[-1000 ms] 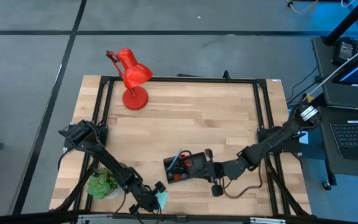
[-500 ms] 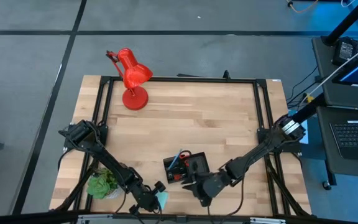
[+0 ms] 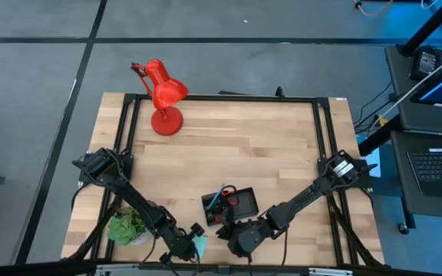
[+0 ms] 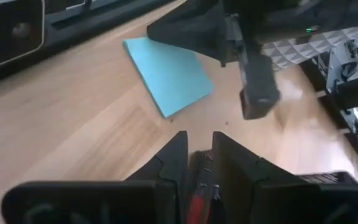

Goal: Pick and place office supplies into organizer
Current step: Put the blue sticky notes into the black desk organizer

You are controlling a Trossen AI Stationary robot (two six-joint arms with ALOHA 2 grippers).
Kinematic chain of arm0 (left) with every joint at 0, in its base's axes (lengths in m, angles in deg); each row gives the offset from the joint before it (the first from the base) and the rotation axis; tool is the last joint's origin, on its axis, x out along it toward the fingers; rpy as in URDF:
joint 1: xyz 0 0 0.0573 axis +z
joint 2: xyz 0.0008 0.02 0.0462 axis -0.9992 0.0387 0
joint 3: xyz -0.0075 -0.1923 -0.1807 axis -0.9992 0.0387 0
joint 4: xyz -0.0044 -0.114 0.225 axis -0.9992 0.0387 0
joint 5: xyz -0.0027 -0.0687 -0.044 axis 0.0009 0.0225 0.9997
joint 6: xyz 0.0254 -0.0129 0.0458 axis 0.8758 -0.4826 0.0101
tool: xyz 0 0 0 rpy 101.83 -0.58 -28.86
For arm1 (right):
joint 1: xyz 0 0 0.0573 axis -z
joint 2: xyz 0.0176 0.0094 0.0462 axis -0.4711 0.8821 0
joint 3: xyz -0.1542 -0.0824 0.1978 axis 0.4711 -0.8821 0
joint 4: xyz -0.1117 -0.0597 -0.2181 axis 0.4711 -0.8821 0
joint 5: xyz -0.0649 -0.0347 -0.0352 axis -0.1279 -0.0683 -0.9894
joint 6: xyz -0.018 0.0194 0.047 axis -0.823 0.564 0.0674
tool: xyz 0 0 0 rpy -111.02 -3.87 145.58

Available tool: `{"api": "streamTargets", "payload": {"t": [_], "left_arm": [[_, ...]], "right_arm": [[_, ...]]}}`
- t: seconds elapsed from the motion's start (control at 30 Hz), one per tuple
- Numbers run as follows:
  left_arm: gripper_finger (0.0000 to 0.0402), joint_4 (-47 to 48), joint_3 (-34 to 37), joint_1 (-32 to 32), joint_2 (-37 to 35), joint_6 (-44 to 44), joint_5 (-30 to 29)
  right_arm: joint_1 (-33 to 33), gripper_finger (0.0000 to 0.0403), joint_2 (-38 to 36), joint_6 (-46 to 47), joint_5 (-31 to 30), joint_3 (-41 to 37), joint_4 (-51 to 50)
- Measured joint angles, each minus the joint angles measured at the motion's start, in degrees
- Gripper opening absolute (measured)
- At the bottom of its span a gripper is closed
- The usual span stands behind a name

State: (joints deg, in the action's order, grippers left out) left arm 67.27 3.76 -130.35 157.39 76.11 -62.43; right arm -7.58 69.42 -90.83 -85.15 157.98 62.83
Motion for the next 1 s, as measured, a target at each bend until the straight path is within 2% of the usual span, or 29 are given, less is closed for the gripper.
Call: {"api": "streamTargets", "payload": {"t": [0.4,0.77,1.0], "left_arm": [[0.0003,-0.01,0.0,0.23,0.0,0.13,-0.21],[0.0002,-0.35,0.01,0.33,0.0,0.17,-1.86],[0.0002,-0.59,0.02,0.95,0.02,2.96,-2.98]], "right_arm": [[0.14,0.0078,8.3,-3.05,0.01,7.27,0.99],[0.75,0.0078,12.41,-2.65,0.17,15.74,-9.4],[1.97,0.0078,14.68,-2.44,5.37,18.75,-12.53]]}}
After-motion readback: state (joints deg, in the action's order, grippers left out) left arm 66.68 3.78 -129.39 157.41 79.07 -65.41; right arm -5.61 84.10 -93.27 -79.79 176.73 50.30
